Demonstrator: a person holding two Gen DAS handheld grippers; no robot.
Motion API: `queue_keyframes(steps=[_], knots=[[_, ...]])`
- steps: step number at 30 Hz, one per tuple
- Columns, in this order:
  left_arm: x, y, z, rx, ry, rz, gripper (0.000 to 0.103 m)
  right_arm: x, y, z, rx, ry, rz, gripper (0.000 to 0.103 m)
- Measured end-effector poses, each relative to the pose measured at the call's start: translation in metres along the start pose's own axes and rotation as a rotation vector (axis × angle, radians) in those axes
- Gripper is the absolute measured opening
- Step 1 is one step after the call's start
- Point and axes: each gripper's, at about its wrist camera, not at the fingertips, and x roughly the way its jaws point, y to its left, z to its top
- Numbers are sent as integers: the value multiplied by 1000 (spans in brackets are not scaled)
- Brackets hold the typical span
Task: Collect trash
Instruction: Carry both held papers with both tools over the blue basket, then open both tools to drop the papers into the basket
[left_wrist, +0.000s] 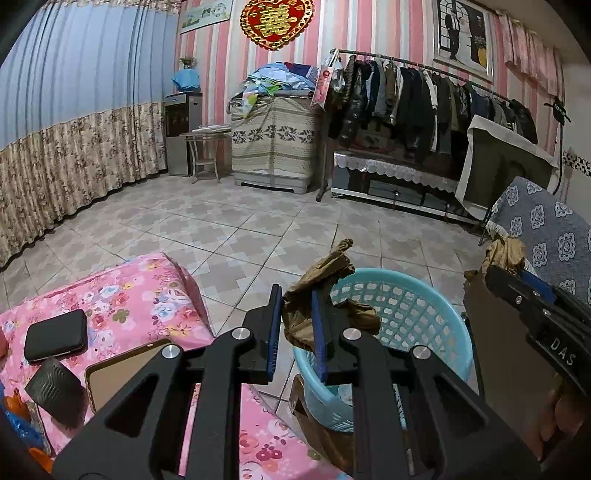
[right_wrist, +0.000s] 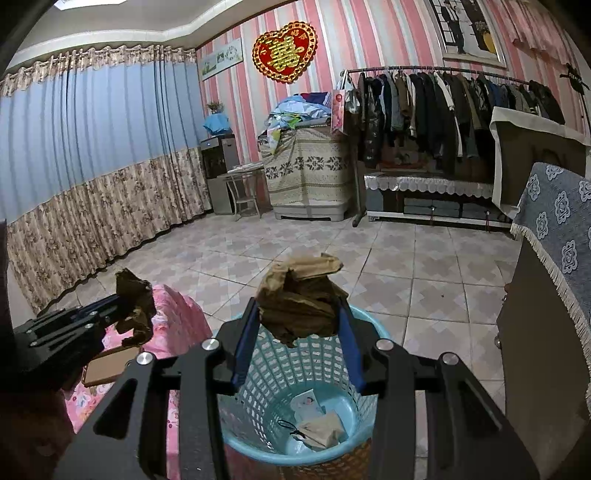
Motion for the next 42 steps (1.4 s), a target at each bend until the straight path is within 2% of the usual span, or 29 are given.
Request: queue_keyframes(steps=[5, 14, 22, 25, 29, 32, 37, 40, 42], knots=[[2, -1, -1, -19, 10, -49, 15, 0, 1, 0, -4, -2, 3, 42], [14, -16, -5, 2, 29, -78, 15, 1, -3, -1, 27, 2, -13, 42], [37, -27, -15, 32, 85, -98, 16, 8, -13, -5, 73, 12, 5, 44], [44, -32, -20, 61, 93, -92, 16, 12, -19, -8, 113, 17, 47, 44], [55, -37, -24, 54, 115, -113, 17, 19, -19, -14, 111, 33, 37, 45], [56, -40, -24, 55, 107, -102, 47, 22, -21, -14, 104, 30, 7, 57], [52, -31, -22, 30, 94, -93, 48, 23, -21, -14, 108, 27, 12, 63], [46, -25, -19, 16, 84, -87, 53, 23, -21, -14, 101, 25, 9, 69], [42, -20, -17, 14, 77, -75, 54, 22, -21, -13, 105, 22, 4, 69]])
